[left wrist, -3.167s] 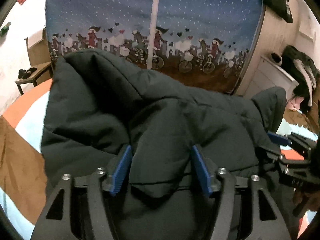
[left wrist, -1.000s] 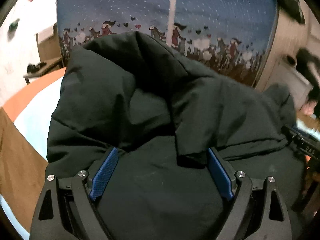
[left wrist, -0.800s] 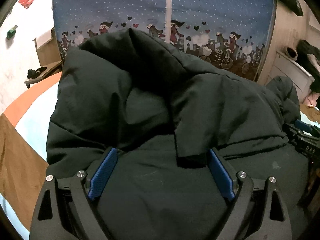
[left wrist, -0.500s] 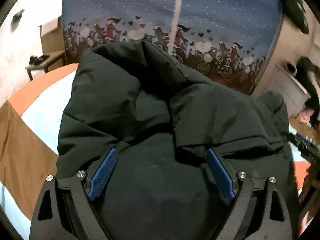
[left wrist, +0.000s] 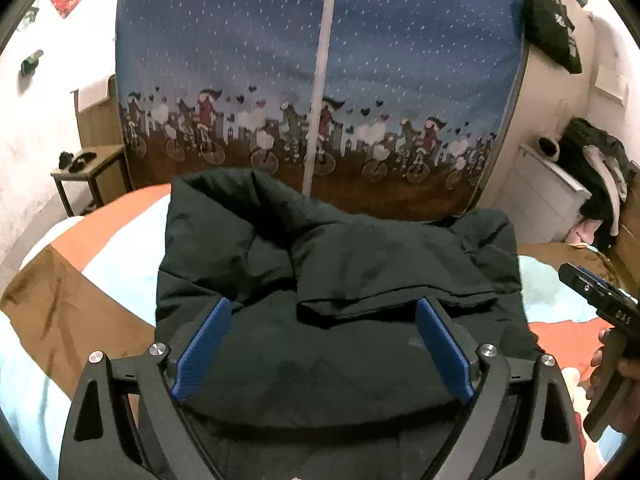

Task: Fold large clothes

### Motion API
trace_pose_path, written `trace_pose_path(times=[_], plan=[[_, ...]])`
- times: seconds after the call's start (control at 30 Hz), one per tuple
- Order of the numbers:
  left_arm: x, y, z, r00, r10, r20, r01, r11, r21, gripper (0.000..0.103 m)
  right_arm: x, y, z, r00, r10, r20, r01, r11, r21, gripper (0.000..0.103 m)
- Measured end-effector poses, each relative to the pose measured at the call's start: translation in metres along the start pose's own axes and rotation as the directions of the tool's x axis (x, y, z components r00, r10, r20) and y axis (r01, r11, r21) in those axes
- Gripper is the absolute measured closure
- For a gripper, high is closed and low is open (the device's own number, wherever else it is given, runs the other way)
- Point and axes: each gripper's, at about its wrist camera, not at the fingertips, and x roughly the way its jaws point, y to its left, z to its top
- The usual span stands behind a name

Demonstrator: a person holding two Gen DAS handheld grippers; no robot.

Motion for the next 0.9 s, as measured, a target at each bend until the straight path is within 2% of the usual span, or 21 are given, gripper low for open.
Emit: trace_pose_path(times=[0.4, 0.63, 0.77, 0.9], plan=[[-0.086, -0.025, -0.018, 0.993, -0.031, 0.115, 0.026, 0.999, 0.039, 0.005, -0.086, 0.033, -0.011, 0.992, 0.098, 0.073, -0.095, 0.994, -0.050, 0.000], [-0.123, -0.031, -0.030, 0.991, -0.032, 0.133, 0.026, 0.999, 0.045, 0.004, -0.125, 0.051, -0.020, 0.986, 0.114, 0.117, -0.105, 0.991, -0.082, 0.000], [-0.137, -0.038, -0.040, 0.992, -0.008, 0.129, 0.000, 0.998, 0.061, 0.004, -0.143, 0.062, -0.032, 0.985, 0.122, 0.123, -0.107, 0.987, -0.124, 0.000], [-0.149, -0.043, -0.054, 0.992, -0.034, 0.119, 0.026, 0.997, 0.072, 0.004, -0.159, 0.070, -0.048, 0.985, 0.122, 0.119, -0.103, 0.982, -0.155, 0.000]])
